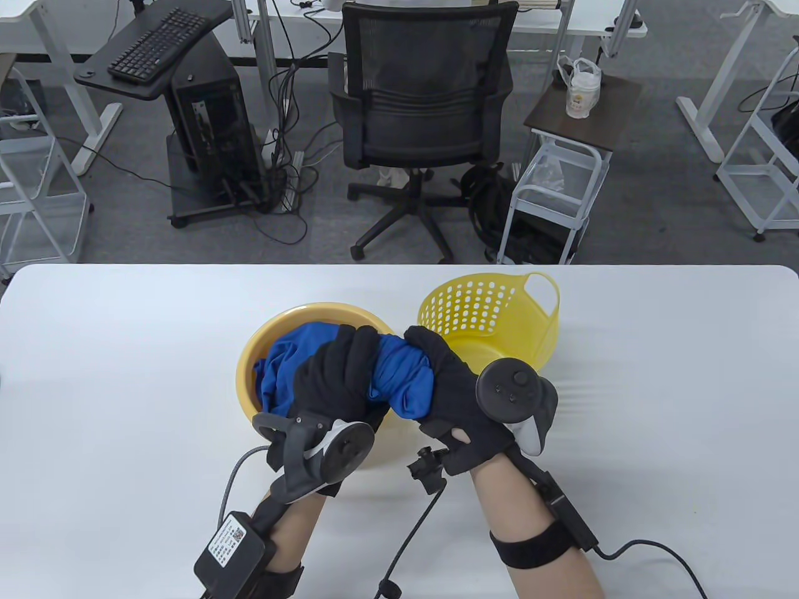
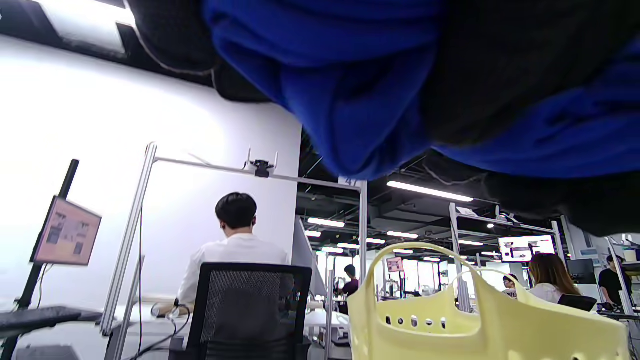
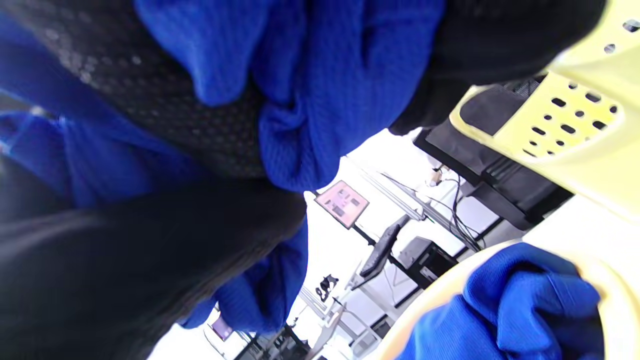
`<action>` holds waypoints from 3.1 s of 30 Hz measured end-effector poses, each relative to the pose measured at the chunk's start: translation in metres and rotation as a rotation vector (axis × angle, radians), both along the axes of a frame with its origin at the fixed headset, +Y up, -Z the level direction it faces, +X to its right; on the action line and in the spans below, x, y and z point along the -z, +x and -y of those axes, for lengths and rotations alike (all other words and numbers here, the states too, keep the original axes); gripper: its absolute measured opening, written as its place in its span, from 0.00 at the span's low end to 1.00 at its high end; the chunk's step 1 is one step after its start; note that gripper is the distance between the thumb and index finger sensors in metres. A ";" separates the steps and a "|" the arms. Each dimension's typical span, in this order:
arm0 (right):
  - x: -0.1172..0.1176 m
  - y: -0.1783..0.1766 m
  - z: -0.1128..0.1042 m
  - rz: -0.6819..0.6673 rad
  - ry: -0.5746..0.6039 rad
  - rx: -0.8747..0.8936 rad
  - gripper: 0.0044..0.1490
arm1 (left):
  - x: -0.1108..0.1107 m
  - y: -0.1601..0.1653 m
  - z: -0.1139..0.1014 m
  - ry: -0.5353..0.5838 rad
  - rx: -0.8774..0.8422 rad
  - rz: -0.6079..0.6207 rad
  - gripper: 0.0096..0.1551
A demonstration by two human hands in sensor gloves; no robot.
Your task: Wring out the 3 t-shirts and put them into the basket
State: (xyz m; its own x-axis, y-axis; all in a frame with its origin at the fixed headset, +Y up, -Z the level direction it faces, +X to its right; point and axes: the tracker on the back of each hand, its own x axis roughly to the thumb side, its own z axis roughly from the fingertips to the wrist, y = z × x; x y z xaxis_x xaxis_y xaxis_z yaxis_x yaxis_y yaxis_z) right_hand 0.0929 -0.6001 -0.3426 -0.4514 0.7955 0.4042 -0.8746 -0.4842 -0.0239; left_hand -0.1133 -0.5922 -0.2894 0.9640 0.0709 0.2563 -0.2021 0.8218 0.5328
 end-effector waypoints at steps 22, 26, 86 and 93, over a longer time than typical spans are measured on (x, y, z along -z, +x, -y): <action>0.035 0.086 0.016 0.386 -0.067 -0.289 0.55 | 0.074 -0.021 0.091 -0.778 0.057 -0.218 0.40; 0.030 0.076 0.013 0.360 0.024 -0.189 0.52 | 0.081 -0.016 0.105 -0.812 0.148 -0.261 0.37; -0.017 -0.100 0.053 -0.454 0.210 -0.712 0.70 | -0.094 -0.073 -0.086 -0.329 -1.280 1.900 0.22; -0.016 -0.094 0.044 -0.398 0.253 -0.445 0.23 | -0.076 -0.089 -0.080 -0.266 -1.367 1.848 0.22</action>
State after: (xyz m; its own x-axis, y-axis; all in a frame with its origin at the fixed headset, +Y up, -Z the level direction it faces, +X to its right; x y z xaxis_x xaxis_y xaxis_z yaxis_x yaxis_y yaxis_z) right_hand -0.0009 -0.6441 -0.3264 -0.4933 0.4251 0.7589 -0.5570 -0.8245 0.0999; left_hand -0.2025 -0.5123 -0.2131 -0.8307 0.4145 0.3716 -0.4726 -0.1724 -0.8643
